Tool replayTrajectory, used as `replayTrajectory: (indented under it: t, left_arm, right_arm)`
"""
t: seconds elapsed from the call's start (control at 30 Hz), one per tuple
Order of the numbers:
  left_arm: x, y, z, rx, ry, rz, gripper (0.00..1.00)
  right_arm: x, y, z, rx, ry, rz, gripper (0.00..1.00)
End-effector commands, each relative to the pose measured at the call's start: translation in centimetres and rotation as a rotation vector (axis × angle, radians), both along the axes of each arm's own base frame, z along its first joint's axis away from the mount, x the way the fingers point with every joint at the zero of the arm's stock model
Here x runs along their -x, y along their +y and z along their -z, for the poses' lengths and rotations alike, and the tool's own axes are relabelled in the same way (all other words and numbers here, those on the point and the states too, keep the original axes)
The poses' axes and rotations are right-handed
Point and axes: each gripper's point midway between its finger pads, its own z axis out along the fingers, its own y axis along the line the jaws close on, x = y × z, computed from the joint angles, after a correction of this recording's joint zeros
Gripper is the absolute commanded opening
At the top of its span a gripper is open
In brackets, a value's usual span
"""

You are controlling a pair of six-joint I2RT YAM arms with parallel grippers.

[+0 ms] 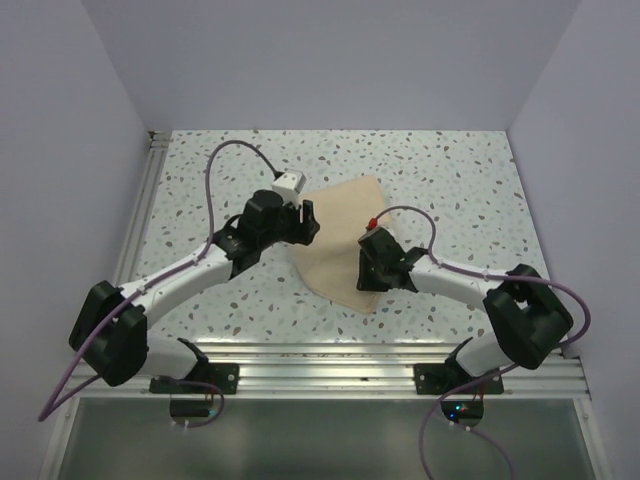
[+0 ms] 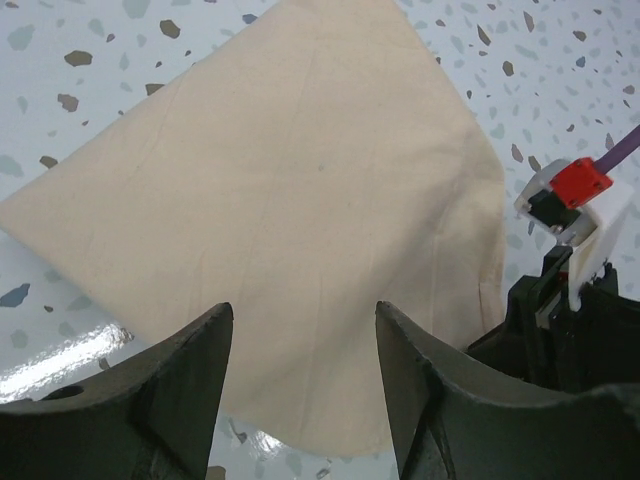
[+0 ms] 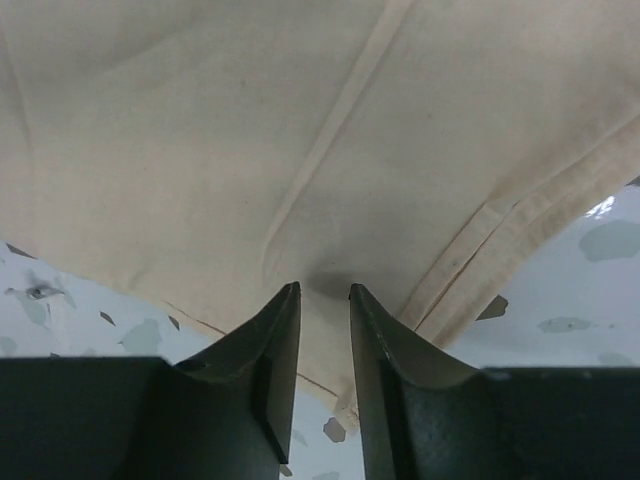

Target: Prepare the surgical pack

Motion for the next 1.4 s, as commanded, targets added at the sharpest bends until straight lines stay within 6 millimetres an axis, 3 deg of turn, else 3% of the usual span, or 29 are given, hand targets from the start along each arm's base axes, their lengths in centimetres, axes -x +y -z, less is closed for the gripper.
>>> replayTrajectory:
  t: [0.0, 0.13, 0.3, 0.6, 0.73, 1.0, 1.37]
  left_arm:
    - [-0.7, -1.6, -2.2, -0.016, -0.065, 0.104, 0.63]
    - [-0.8, -3.1, -1.5, -0.040, -0.057, 0.195, 0.63]
    - [-0.5, -4.7, -0.6, -0.075, -0.041, 0.313, 0.63]
    - [-1.4, -6.4, 2.8, -0.217, -0.012, 0.360, 0.61]
    - [-2.1, -7.1, 4.0, -0.277, -0.017, 0.375, 0.61]
    - [-4.4, -7.8, 6.4, -0.391, -0.022, 0.382, 0.61]
    - [-2.1, -9.7, 9.8, -0.440, 0.044, 0.494, 0.59]
  right_arm:
    - [0.9, 0.6, 1.4, 0.000, 0.010, 0.035, 0.28]
    - [2.4, 0.0, 2.7, 0.024, 0.038, 0.044, 0.18]
    - [5.0, -2.6, 3.7, 0.062, 0.082, 0.083, 0.06]
    - [8.6, -5.6, 5.3, 0.117, 0.164, 0.107, 0.04]
    - [8.3, -6.4, 4.8, 0.135, 0.131, 0.127, 0.05]
    - [7.9, -5.5, 4.8, 0.111, 0.133, 0.114, 0.04]
    - [7.5, -5.6, 4.5, 0.099, 0.120, 0.117, 0.05]
